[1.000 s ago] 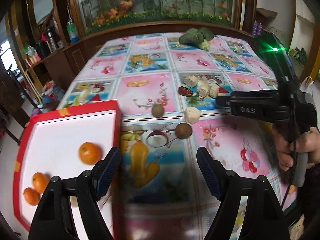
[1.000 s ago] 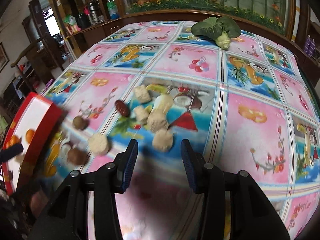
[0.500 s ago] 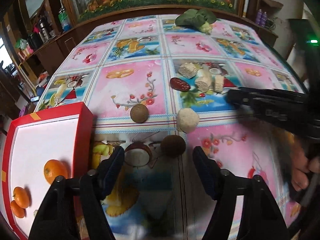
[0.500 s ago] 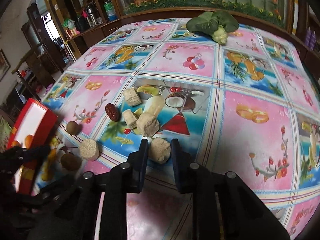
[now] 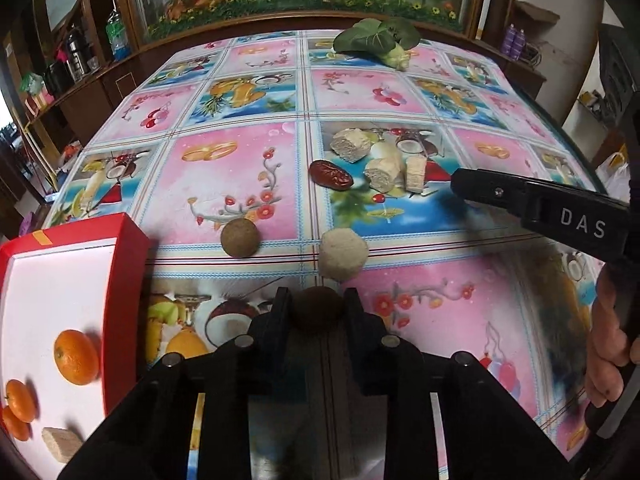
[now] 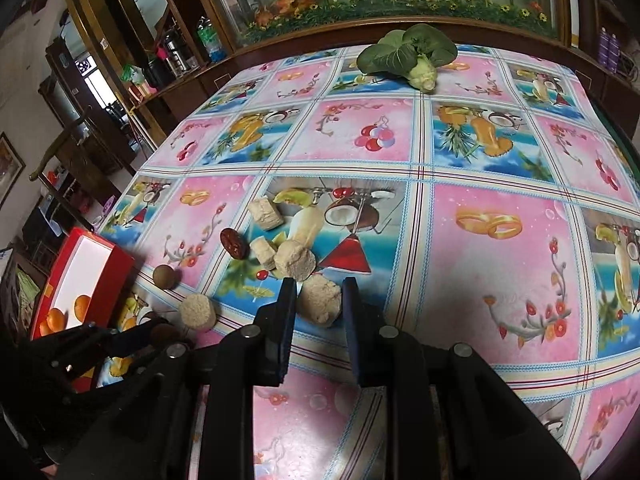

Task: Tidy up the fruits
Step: 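Grasp a beige cake with the right tool while the left tool grasps a brown kiwi, then carry the cake and kiwi onto the white tray and open both tools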

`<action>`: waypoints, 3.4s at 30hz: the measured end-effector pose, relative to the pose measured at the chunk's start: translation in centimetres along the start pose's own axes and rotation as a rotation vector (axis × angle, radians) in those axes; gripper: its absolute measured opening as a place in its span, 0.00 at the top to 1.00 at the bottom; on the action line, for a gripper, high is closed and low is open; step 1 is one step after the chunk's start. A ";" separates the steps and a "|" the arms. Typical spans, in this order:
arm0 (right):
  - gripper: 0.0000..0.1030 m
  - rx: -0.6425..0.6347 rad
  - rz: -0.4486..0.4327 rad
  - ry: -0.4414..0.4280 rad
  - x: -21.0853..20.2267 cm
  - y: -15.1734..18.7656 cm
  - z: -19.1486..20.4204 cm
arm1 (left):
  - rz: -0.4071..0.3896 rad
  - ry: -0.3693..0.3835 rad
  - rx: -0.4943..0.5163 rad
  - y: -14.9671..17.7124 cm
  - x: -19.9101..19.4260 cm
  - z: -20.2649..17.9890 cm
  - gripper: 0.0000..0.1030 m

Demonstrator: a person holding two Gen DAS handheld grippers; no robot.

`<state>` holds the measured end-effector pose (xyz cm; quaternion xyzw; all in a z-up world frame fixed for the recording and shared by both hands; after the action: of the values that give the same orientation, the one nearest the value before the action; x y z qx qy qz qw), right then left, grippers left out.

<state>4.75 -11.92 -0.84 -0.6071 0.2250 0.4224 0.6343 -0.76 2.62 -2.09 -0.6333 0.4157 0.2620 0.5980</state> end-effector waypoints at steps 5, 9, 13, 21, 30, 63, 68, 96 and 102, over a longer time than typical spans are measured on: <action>0.76 0.001 -0.047 -0.020 -0.7 -0.2 0.3 | -0.038 -0.008 -0.010 0.0 -1.3 -0.2 0.75; 0.76 -0.009 -0.080 -0.041 -1.3 -0.1 1.0 | -0.117 -0.063 0.006 -0.3 -3.9 -0.4 0.75; 0.76 -0.023 -0.117 -0.068 -2.0 -0.1 1.6 | -0.204 -0.142 0.029 -0.4 -6.7 -0.3 0.75; 0.76 -0.056 -0.171 -0.098 -2.8 0.3 2.9 | -0.283 -0.239 0.023 0.2 -9.9 1.3 0.75; 0.76 -0.053 -0.206 -0.183 -4.0 1.0 6.0 | -0.320 -0.265 -0.036 1.7 -11.8 4.0 0.75; 0.75 -0.328 -0.080 -0.436 -2.7 5.9 28.1 | -0.300 -0.408 -0.321 10.3 -15.8 19.9 0.75; 0.75 -0.370 -0.032 -0.409 -1.7 6.4 29.7 | -0.299 -0.428 -0.348 11.4 -16.4 21.5 0.75; 0.58 -0.440 0.044 -0.352 -0.5 5.9 30.5 | -0.190 -0.322 -0.391 9.8 -14.2 26.1 0.75; 0.54 -0.256 -0.123 -0.370 -3.5 1.2 23.8 | -0.109 -0.308 -0.357 9.6 -12.7 26.1 0.75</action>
<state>-3.53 9.89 5.09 -0.6072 0.0119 0.5123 0.6072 -11.06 31.32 -0.60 -0.7030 0.2320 0.3920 0.5462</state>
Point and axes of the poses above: each gripper's, at about its wrist camera, not at the fingertips, and x roughly the way its jaws point, z to its left, y to its underside, the point moved 4 cm from there along x, roughly the way its jaws point, and after that the axes turned 9 degrees about y, right-handed, at the moved point
